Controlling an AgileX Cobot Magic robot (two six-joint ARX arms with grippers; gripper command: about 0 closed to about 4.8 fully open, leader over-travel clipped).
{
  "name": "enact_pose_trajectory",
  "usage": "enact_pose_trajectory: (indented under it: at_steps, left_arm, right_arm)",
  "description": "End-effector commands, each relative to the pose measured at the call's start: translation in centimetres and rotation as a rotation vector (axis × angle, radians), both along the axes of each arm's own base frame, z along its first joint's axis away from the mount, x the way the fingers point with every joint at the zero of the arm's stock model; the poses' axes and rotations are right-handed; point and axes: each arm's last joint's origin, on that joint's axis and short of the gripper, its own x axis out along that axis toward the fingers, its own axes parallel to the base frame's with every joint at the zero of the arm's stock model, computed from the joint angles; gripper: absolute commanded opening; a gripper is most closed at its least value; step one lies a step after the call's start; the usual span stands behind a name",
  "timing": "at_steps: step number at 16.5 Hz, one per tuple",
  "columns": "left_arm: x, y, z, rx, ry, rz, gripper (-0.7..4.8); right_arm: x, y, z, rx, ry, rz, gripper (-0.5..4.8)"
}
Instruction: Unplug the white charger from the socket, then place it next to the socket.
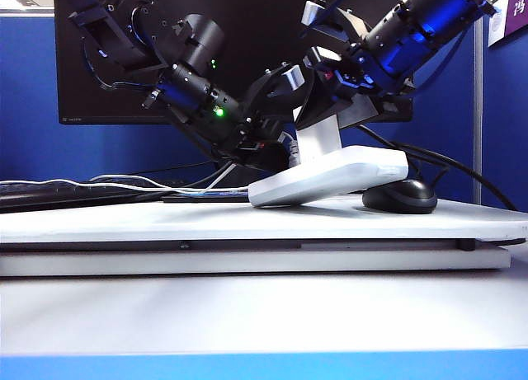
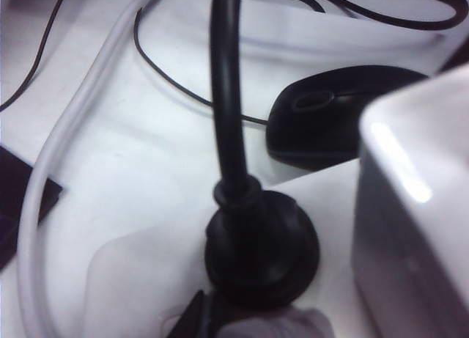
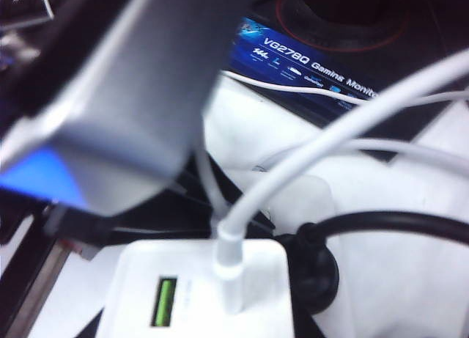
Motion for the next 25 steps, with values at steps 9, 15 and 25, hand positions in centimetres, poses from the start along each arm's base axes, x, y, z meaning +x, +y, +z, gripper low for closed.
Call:
enact_pose_trajectory:
  at_steps: [9,15,25]
  left_arm:
    - [-1.6,0.3,-4.5,0.151,0.246,-0.016,-0.06]
    - [-1.6,0.0,-3.8,0.073,0.356,-0.082,-0.05]
    - [-0.9,-0.4,2.4,0.145,0.465,-0.098,-0.05]
  right_arm:
    - [0.0,-0.2,4.9,0.220,-0.233,-0.003,0.12]
    - [0.1,-0.6,3.3,0.155,-0.215,-0.009,0.08]
    - [-0.3,-0.8,1.7,0.146,-0.218,-0.005,0.08]
